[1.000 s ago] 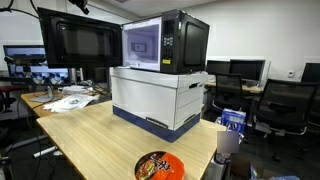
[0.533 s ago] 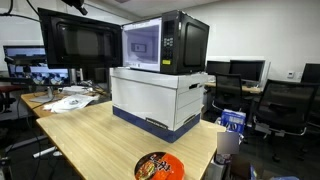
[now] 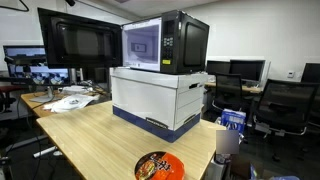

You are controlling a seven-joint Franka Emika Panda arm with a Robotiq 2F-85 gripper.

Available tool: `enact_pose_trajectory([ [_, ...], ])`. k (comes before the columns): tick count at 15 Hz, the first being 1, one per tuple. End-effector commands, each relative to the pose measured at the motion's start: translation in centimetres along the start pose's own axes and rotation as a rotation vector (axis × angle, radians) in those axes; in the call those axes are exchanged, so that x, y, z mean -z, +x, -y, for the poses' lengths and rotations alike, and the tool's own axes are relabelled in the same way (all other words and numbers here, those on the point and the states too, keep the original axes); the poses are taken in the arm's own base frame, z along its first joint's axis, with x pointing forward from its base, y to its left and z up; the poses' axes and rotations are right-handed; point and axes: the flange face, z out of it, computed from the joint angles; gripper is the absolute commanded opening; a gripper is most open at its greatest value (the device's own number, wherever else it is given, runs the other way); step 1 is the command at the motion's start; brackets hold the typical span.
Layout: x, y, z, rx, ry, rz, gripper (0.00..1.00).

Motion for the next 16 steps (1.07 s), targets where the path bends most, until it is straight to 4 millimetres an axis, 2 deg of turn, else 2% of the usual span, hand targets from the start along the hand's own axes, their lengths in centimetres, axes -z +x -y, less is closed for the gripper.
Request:
enact_pose_trajectory([
  [1,2.2,-1.4,1.4,0.028,-0.015,0.002,0.03],
  [4,3.9,-2.6,2.9,0.057,-0.006,-0.017,0.03],
  [7,4.7,-3.9,4.4,0.086,0.012,-0.034,0.03],
  [8,4.8,-4.3,4.8,0.079,0.015,-0.029,0.21],
  [9,4.3,-4.8,4.7,0.065,0.014,-0.004,0.30],
  [10,3.4,-5.4,4.3,0.040,-0.006,0.029,0.35],
  [11,4.2,-4.0,4.4,0.069,0.011,-0.004,0.17],
  [14,3.3,-5.0,4.3,0.055,0.007,0.023,0.35],
  [16,3.3,-5.0,4.2,0.054,0.007,0.024,0.35],
])
